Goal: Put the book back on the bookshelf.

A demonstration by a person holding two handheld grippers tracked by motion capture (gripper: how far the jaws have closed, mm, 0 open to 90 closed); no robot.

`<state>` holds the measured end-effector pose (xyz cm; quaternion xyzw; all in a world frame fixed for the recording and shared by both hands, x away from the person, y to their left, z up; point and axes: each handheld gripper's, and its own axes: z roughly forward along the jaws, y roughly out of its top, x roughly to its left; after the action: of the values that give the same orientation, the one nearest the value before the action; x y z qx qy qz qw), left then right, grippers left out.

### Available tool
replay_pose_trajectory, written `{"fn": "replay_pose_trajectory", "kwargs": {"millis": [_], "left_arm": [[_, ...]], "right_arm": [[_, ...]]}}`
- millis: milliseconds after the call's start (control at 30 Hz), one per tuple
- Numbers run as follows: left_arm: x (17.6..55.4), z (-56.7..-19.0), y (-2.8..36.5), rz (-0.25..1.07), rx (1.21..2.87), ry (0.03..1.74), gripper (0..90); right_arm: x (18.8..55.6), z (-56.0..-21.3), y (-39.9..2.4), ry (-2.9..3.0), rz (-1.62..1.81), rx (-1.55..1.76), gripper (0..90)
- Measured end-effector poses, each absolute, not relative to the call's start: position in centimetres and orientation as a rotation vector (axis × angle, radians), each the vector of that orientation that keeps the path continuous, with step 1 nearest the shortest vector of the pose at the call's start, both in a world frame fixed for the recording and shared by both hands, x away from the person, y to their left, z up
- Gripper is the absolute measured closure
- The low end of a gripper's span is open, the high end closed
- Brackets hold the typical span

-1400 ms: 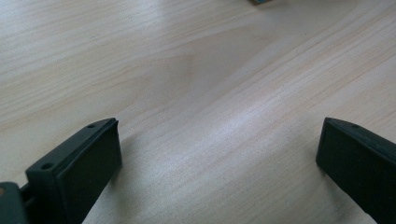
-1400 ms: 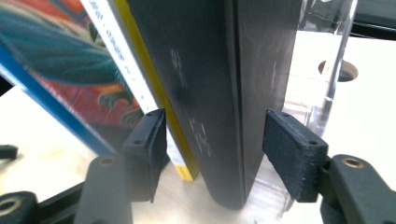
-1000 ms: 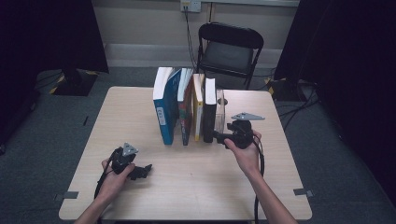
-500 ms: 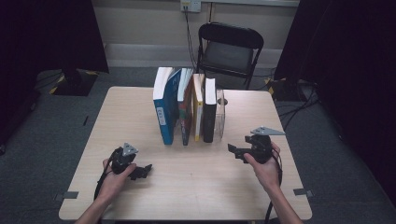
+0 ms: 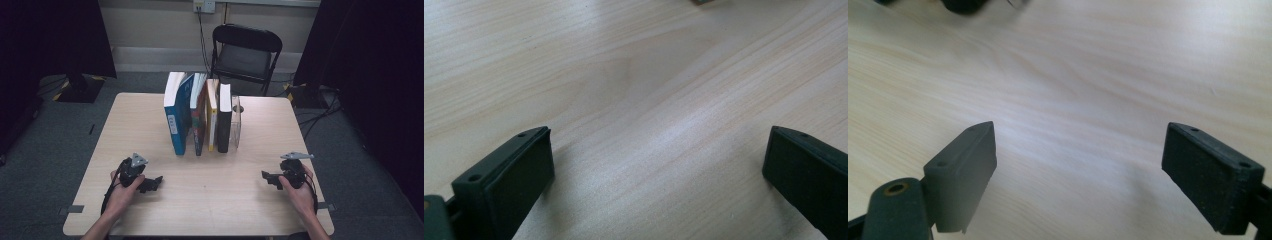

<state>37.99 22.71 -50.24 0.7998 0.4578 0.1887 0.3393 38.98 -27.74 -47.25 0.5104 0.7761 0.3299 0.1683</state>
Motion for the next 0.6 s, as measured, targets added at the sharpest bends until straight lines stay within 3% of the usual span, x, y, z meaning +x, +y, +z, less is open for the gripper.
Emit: {"fn": "replay_pose_trajectory", "kwargs": {"millis": [267, 600], "left_arm": [[38.0, -50.2, 22.7, 0.490, 2.083, 1.190, 0.0], [38.0, -50.2, 22.7, 0.490, 2.083, 1.190, 0.0]], "right_arm": [[39.0, -49.0, -27.2, 2.213, 0.805, 1.432, 12.7], [38.5, -50.0, -27.3, 2.130, 0.909, 1.383, 9.0]]}}
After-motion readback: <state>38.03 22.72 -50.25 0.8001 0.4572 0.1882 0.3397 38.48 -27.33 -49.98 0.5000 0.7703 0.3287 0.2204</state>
